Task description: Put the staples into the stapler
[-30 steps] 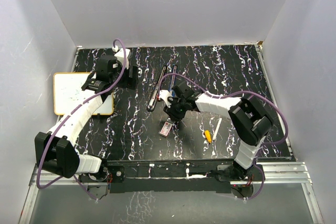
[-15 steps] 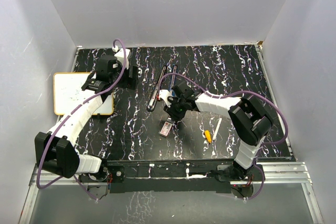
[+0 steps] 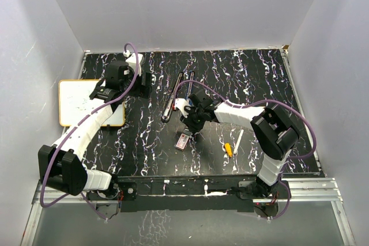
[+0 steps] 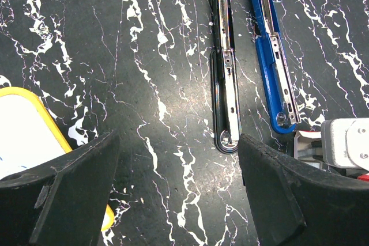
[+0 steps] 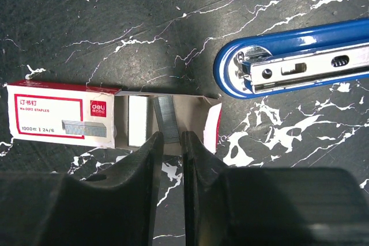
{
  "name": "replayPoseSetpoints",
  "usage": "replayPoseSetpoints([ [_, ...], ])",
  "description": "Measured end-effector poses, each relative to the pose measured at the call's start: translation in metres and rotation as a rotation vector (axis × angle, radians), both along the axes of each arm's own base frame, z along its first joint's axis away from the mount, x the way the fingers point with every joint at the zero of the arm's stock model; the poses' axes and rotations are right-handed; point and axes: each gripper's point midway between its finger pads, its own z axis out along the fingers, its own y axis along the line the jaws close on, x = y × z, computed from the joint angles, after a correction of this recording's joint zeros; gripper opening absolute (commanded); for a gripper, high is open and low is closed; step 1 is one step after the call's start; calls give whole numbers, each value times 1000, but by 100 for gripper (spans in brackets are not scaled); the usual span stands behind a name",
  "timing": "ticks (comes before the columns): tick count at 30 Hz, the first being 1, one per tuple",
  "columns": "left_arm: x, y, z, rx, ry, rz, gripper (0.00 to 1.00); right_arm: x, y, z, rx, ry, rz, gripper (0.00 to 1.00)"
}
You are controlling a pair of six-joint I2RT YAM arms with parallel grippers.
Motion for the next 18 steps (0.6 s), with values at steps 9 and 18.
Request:
replayPoseSetpoints([
  [9, 0, 0, 0, 0, 0, 0, 81, 0, 2, 1, 3, -8, 13, 28],
  [18, 0, 0, 0, 2, -1, -2, 81, -3, 2, -6, -8, -40, 65, 27],
])
